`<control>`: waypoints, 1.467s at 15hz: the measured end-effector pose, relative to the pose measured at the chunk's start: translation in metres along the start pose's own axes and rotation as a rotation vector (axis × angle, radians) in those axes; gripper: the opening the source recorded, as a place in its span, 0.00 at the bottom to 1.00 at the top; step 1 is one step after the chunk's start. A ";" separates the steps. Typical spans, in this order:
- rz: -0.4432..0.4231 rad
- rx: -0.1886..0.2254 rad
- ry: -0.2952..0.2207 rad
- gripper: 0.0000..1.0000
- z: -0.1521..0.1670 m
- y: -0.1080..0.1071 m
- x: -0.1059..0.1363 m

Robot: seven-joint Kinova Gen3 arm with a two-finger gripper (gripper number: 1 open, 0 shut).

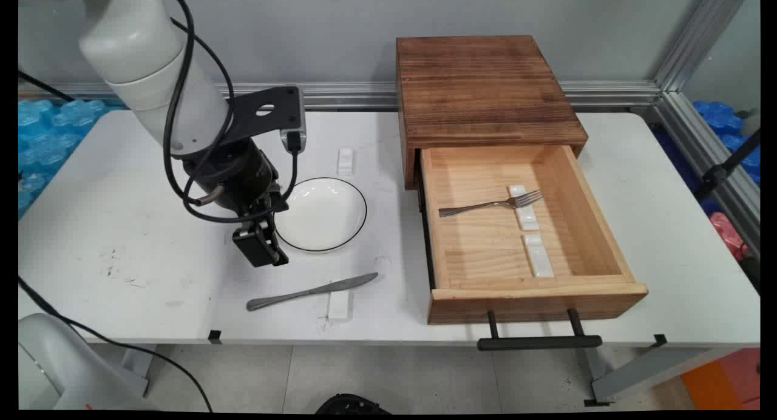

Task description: Pick up the knife from the right of the white plate

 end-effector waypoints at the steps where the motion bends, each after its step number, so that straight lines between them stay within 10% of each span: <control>1: -0.005 -0.002 -0.010 1.00 0.003 -0.001 -0.001; 22: -0.052 -0.070 -0.051 1.00 0.129 -0.003 -0.014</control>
